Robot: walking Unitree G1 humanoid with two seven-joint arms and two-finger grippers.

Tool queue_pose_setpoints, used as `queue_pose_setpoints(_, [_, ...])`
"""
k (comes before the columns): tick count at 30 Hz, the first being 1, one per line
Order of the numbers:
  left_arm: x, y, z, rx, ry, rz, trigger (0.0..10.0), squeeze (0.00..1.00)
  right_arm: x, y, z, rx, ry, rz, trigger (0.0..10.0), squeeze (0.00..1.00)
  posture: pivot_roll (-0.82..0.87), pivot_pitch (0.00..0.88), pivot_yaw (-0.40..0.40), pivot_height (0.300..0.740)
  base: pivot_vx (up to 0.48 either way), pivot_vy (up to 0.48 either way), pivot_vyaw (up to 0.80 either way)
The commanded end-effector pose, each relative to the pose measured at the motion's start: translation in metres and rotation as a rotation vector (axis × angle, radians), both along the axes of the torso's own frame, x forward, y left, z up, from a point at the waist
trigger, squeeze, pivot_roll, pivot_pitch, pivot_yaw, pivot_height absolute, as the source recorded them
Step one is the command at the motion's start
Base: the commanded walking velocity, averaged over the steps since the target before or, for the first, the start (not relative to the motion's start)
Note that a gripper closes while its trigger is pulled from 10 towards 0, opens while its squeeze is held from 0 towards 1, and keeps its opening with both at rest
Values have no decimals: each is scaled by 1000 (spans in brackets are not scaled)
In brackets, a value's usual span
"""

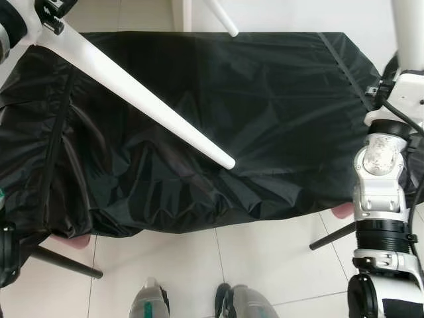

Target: Building children table

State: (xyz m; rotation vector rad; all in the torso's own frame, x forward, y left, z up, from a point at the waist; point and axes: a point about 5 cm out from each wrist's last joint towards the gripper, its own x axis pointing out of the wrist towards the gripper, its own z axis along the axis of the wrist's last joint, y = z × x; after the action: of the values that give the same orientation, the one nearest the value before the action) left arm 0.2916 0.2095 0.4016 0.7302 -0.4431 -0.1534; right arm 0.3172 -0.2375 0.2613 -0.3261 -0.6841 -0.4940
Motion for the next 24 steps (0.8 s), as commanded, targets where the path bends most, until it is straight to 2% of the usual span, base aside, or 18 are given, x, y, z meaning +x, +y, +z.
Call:
queue_pose_setpoints(1, [-27, 32, 37, -134, -152, -6, 10000, 0, -10, -61, -80, 542, 201, -147, 10000, 620, 153, 125, 34, 740, 0, 0, 0])
queue_pose_setpoints(2, [-26, 31, 38, -126, -151, -7, 10000, 0, -8, -60, -82, 562, 206, -136, 10000, 620, 153, 124, 35, 740, 0, 0, 0])
queue_pose_setpoints(3, [-25, 31, 38, -124, -145, -6, 10000, 0, -7, -58, -83, 562, 212, -119, 10000, 827, 155, 123, 36, 740, 0, 0, 0])
queue_pose_setpoints(6, [-24, 30, 39, -123, -140, -5, 10000, 0, -6, -56, -83, 557, 215, -108, 10000, 827, 156, 123, 36, 740, 0, 0, 0])
queue_pose_setpoints(7, [-24, 29, 40, -119, -139, -8, 10000, 0, -4, -54, -84, 573, 216, -82, 10000, 1000, 156, 123, 36, 740, 0, 0, 0])
queue_pose_setpoints(12, [-23, 25, 49, -84, -146, -17, 10000, 0, 0, -50, -89, 628, 231, -26, 10000, 1000, 161, 117, 38, 740, 0, 0, 0])
queue_pose_setpoints(13, [-23, 23, 55, -79, -162, -34, 10000, 0, 2, -47, -93, 639, 244, 0, 10000, 808, 165, 116, 43, 740, 0, 0, 0])
queue_pose_setpoints(14, [-22, 22, 55, -79, -161, -35, 10000, 0, 3, -45, -95, 642, 255, 17, 10000, 447, 164, 115, 45, 740, 0, 0, 0])
queue_pose_setpoints(16, [-22, 22, 55, -78, -159, -34, 10000, 0, 3, -44, -96, 643, 258, 21, 10000, 447, 164, 115, 45, 740, 0, 0, 0])
queue_pose_setpoints(17, [-21, 22, 54, -65, -160, -31, 10000, 0, 3, -43, -98, 645, 265, 23, 10000, 0, 162, 114, 45, 740, 0, 0, 0])
queue_pose_setpoints(24, [-20, 18, 51, -5, -153, -56, 10000, 0, 6, -37, -106, 642, 295, 47, 10000, 0, 171, 113, 43, 740, 0, 0, 0])
